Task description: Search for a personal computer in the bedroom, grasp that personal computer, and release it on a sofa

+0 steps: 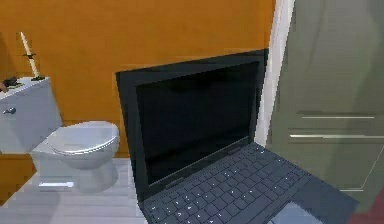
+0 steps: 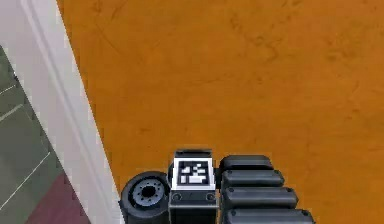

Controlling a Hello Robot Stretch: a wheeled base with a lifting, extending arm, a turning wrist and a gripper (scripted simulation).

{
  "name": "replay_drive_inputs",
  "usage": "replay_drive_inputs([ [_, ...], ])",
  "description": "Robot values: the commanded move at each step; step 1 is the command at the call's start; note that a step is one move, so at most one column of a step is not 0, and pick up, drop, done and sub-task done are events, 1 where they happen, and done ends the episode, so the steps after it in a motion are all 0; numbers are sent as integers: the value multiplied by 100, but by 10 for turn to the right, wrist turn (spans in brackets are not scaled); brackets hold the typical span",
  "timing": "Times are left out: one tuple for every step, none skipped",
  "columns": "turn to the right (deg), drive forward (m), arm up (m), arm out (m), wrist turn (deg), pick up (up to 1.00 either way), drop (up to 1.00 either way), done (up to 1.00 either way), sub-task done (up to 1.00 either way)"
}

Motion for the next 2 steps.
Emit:
replay_drive_inputs([
  [0, 50, 0, 0, 0, 0, 0, 0, 0],
  [390, 0, 0, 0, 0, 0, 0, 0, 0],
])
